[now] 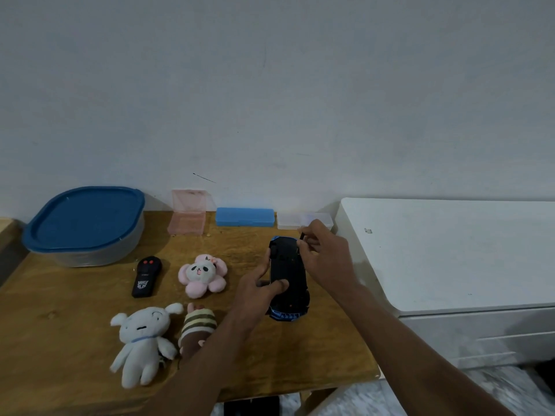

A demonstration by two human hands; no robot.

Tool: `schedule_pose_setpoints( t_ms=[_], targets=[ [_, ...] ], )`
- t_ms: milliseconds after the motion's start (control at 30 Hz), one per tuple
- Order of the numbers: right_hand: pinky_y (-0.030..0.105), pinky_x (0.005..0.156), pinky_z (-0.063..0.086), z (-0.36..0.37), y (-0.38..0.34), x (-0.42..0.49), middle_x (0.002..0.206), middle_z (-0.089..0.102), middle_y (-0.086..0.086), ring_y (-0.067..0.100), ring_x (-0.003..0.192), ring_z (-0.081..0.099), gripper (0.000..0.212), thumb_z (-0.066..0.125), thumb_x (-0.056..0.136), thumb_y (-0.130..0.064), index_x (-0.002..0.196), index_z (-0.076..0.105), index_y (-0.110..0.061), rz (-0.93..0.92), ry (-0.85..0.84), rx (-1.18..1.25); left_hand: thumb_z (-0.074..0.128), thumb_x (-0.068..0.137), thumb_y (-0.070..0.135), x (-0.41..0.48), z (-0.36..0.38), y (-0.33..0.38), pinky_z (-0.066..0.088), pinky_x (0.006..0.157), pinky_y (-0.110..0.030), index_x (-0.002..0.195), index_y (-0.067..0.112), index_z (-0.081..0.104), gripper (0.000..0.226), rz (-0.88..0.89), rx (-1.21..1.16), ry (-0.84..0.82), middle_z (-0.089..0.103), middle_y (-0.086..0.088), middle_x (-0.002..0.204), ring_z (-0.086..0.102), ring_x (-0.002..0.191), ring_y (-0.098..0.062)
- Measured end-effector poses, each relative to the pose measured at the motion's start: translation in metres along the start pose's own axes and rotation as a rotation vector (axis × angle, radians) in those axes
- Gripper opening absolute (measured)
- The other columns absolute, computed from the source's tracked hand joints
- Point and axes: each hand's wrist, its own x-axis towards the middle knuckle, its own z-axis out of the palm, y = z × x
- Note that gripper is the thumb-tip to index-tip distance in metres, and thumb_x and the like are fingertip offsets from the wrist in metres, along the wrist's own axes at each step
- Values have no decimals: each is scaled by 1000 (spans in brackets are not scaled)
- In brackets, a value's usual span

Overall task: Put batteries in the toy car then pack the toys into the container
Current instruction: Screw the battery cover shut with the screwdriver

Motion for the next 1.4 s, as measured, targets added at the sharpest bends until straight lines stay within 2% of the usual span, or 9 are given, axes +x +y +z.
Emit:
schedule_pose_setpoints(
  t_ms=[100, 400, 600, 733, 933, 1067, 1167, 1267, 1400],
  targets=[
    [39, 58, 56, 2, 1, 1, 71, 61, 1, 18, 64, 61, 21, 66, 86, -14, 81, 46, -15, 39, -38, 4, 65, 89, 13, 0, -1, -1, 52, 98, -45, 152, 38, 25, 78, 2, 15, 4, 64, 1, 130, 66, 108, -17],
    [34, 53, 52, 10, 3, -8, 65, 57, -4, 15, 60, 57, 21, 67, 87, -23, 82, 47, -16, 138, 2, -34, 66, 89, 14, -4, 6, -4, 52, 95, -40, 151, 40, 23, 79, -32, 55, 19, 62, 0, 133, 63, 111, -19],
    [11, 57, 50, 3, 5, -16, 71, 59, -12, 3, 64, 60, 12, 68, 87, -17, 93, 59, -13, 195, 69, 102, 66, 89, 11, -5, 12, -10, 54, 87, -36, 151, 43, 21, 83, -102, -41, 34, 68, -3, 123, 65, 105, -17],
    [2, 57, 44, -7, 8, -18, 71, 62, -8, -2, 64, 60, 15, 70, 85, -13, 92, 58, -18, 240, 99, 199, 70, 85, 14, -6, 19, -20, 52, 94, -43, 152, 41, 18, 89, -162, -113, 80, 66, -5, 126, 65, 108, -22],
    [4, 61, 46, -14, 26, -33, 72, 64, -10, 2, 68, 63, 19, 73, 83, -18, 96, 60, -24, 269, 73, 230, 70, 86, 24, -17, 38, -34, 53, 76, -33, 121, 21, 66, 35, -257, -175, 131, 75, 0, 102, 70, 97, -21],
    [2, 62, 45, -22, 34, -40, 76, 64, -12, 0, 72, 63, 20, 73, 84, -18, 97, 59, -26, 262, 45, 278, 68, 87, 20, -21, 52, -36, 54, 79, -43, 106, 12, 68, 21, -261, -315, 195, 74, -12, 102, 69, 95, -32],
    [3, 63, 46, -27, 37, -45, 77, 66, -10, 2, 73, 64, 22, 73, 83, -19, 94, 57, -31, 274, 31, 317, 60, 88, 10, -23, 61, -40, 53, 81, -49, 109, 6, 59, 22, -256, -451, 199, 67, -24, 111, 66, 99, -43],
    [7, 65, 50, -31, 41, -44, 79, 68, -6, 4, 74, 66, 22, 72, 83, -20, 93, 56, -32, 266, 34, 331, 55, 88, 9, -25, 64, -36, 53, 76, -46, 117, 7, 53, 29, -246, -567, 158, 64, -23, 114, 64, 96, -40],
    [7, 65, 50, -34, 42, -35, 77, 69, -7, 3, 73, 67, 22, 73, 83, -19, 91, 56, -31, 270, 66, 340, 54, 89, 18, -21, 59, -33, 50, 85, -51, 129, 8, 52, 41, -260, -745, 109, 59, -27, 126, 62, 100, -42]
  ],
)
